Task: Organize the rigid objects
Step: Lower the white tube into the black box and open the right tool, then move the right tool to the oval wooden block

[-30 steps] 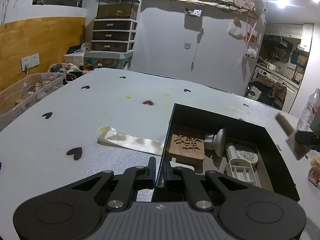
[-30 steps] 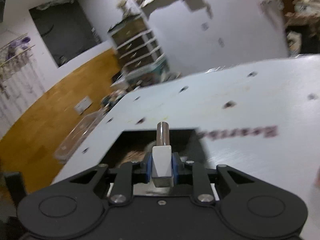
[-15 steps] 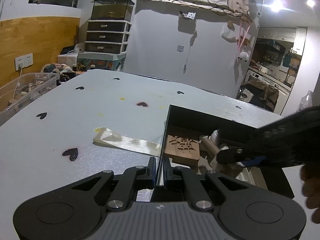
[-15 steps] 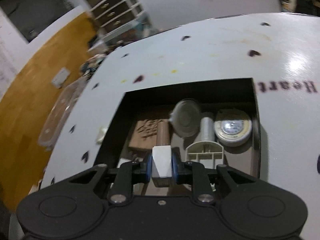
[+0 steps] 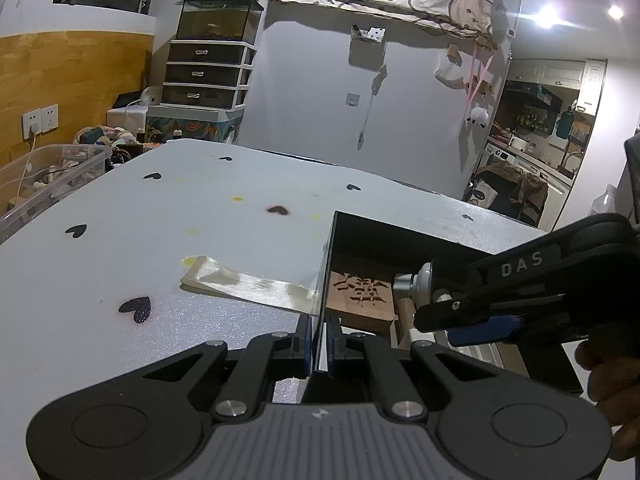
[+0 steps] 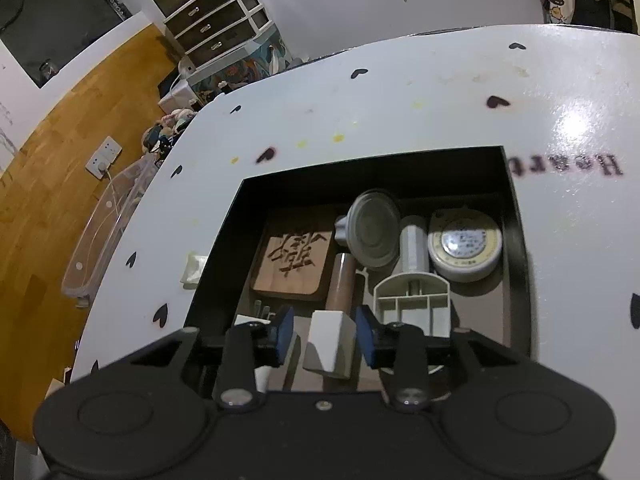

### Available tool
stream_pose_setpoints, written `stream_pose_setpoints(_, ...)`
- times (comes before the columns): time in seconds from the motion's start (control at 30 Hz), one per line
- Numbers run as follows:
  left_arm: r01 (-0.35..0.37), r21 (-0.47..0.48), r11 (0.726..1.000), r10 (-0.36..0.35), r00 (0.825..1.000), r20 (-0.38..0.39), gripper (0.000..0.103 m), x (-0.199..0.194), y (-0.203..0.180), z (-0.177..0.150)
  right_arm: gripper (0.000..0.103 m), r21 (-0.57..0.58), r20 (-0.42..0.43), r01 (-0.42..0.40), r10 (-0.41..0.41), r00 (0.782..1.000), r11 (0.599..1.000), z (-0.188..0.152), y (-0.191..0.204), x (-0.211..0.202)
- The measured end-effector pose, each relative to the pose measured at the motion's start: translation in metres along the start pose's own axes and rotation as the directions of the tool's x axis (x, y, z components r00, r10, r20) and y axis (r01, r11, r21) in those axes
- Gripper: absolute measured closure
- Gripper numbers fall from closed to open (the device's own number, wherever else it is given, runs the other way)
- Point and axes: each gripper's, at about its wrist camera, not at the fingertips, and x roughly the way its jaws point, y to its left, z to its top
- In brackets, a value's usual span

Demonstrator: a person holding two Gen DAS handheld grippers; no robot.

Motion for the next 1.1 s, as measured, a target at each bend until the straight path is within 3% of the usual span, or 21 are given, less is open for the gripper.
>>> stream_pose_setpoints(0.33,-0.003,-0.003,1.000,0.003,1.000,-0.001,0.096,0.000,0.001,0.000,0.056,-0.037,0.016,-0.020,0.021,1.000,0.999,-0.003,0.000,-0.013)
stream_pose_setpoints(0.47,-0.008,-0.003,1.000,0.008,1.000,-0.003,0.096,0.000,0.001,0.000,0.036,-0.080,0.052,-0.024,0.028,0.998,0.996,-0.003,0.002,-0.025)
stream_pose_setpoints(0.6,-0.014,-0.002,1.000,0.014,1.000,-0.006,0.096,0.001,-0.001,0.001,0.024,-0.141,0.116,-0.003,0.019,0.993,0.990,-0.006,0.004,-0.042)
stream_pose_setpoints(0.97,-0.039,0.002,0.999,0.039,0.999,-0.012,0.096,0.001,-0.007,0.002,0.003,-0.177,0.214,0.038,0.001,0.977,0.983,-0.009,-0.008,-0.072)
stream_pose_setpoints(1.1,-0.050,0.003,0.999,0.051,0.999,-0.014,0.096,0.001,-0.009,0.002,0.000,-0.177,0.241,0.047,-0.004,0.971,0.983,-0.011,-0.016,-0.081)
